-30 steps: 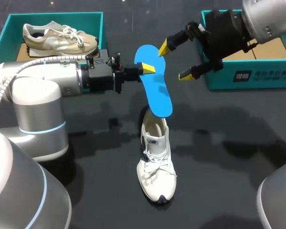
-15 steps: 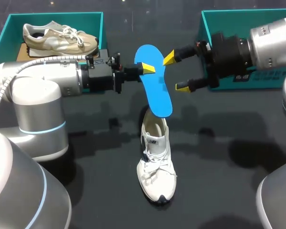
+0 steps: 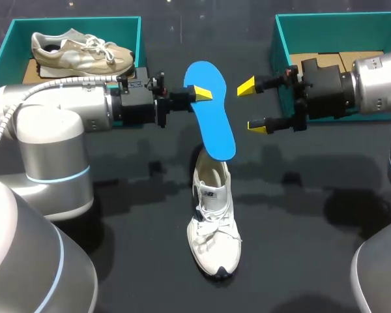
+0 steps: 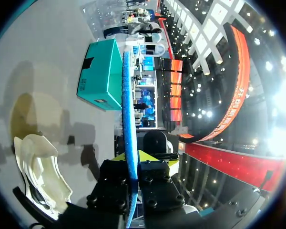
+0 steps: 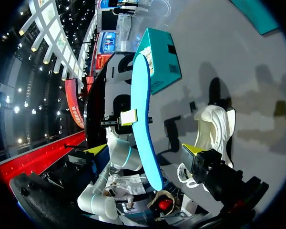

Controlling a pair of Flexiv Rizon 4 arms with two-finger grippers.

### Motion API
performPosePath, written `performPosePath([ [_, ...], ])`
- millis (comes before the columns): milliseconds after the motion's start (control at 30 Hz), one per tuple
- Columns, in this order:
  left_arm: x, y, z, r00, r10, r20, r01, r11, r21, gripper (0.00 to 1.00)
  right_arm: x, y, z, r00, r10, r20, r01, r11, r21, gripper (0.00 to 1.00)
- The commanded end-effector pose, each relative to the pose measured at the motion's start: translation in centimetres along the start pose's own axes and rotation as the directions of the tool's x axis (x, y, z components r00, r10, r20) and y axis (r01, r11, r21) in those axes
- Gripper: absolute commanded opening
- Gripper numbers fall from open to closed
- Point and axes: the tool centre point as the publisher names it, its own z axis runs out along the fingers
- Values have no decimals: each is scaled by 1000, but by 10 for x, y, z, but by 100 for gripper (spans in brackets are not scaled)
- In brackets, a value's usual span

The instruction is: Take the shoe out of the shoebox, open the shoe tongue, remove and reinsert the insole, then place the shoe into the shoebox

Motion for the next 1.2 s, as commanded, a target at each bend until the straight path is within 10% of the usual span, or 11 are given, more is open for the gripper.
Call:
performPosePath([
  [33,-1,0,1,1000,1,-1,-1,1000,2,0,-2,4,1,1000,-9,-7,9,1000,9,100],
  [1200,4,-6,-4,994,100,-36,-100,995,18,0,-13,10,8,993,-74,-91,74,997,-2,100],
])
